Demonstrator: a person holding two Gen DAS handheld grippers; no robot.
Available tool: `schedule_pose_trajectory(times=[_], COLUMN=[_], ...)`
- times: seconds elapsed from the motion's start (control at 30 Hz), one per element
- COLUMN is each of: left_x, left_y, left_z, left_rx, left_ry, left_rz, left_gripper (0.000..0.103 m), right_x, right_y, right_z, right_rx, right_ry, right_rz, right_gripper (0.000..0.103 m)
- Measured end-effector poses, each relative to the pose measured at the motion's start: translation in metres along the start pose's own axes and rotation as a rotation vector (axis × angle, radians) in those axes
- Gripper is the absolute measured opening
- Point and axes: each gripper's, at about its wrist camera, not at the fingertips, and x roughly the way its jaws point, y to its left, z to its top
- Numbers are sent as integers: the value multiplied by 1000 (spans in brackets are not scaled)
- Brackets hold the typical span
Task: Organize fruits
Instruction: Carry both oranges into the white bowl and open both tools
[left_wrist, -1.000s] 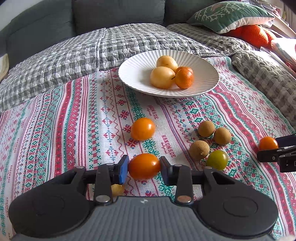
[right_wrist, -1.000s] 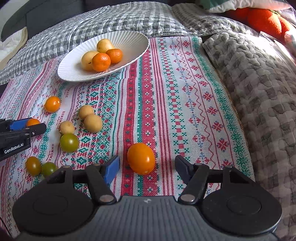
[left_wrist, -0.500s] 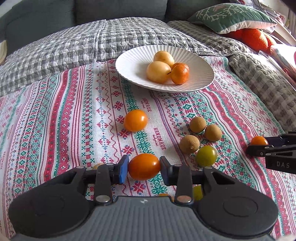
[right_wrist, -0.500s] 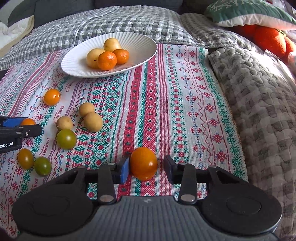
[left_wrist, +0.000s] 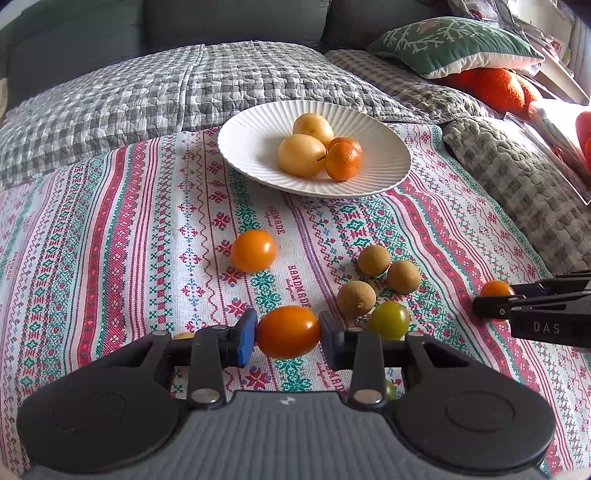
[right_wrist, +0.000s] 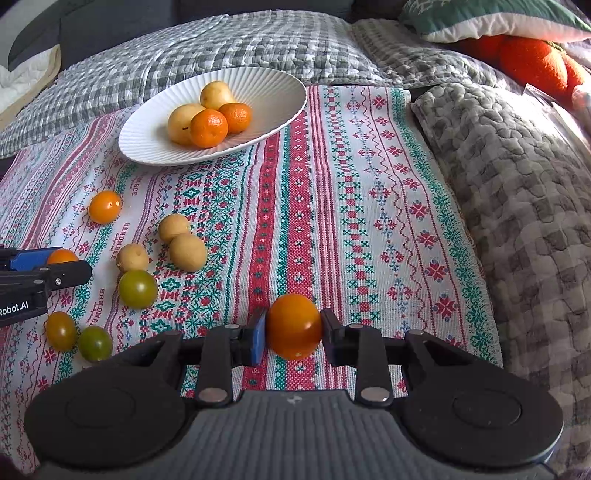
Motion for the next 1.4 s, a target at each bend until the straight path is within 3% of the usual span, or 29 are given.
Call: schedule_pose_trajectory(times=[0.5,0.63,1.07,1.4], left_x=[-9,-9,14,39], left_y=[-5,-11,-26,-28], left_z=[12,19,45,67], left_rx=[-34,-15,86,59], left_ry=[-59,-79,-110,-141], left_rz=[-42,-48,-49,-67], left_gripper=[31,31,31,31], right_x=[-13,-14,-1,10], right_y=[6,10,-5,-18], right_z=[16,24,57,84], right_rx=[94,72,166,236], right_ry=[-54,-84,-123,-162], right_rz=[131,128,200,269], right_gripper=[28,28,28,28])
